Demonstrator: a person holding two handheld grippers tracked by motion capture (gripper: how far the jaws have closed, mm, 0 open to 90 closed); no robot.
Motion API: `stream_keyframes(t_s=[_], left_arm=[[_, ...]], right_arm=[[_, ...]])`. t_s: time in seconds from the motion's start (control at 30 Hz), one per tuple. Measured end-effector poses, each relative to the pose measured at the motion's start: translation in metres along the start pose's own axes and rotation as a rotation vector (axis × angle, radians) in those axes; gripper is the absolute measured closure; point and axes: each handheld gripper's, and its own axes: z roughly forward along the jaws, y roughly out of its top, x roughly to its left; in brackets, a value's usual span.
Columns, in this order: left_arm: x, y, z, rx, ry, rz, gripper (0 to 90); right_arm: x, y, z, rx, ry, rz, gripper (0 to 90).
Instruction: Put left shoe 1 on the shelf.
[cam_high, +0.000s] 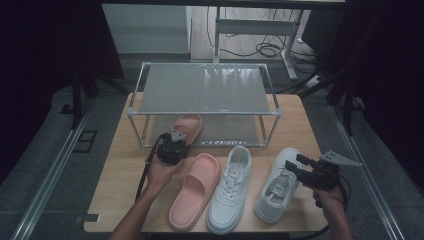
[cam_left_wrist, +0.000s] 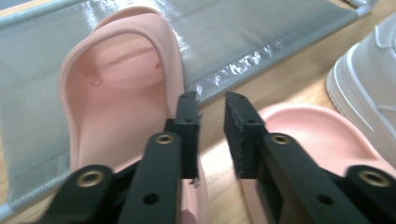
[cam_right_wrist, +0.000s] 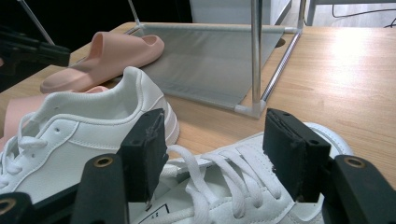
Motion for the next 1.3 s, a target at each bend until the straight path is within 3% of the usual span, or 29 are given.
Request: stream_keyframes(t_s=[0.33,0.77,1.3], left_arm=[[0.002,-0.019,-0.021,-0.007,-0.013,0.003,89.4],[0.014,-0.052,-0.042,-0.010,-0.047,-0.038,89.9],[0.020,-0.083,-0.042,0.055,-0.068,-0.047,89.9]], right_arm=[[0.000,-0.001,0.001,0.005,-0.003,-0.001,39.9],[0.000,-0.001,0.001,0.004,-0.003,0.001,39.9],[0.000,-0.001,0.002,0.008,-0.004,0.004,39.8]])
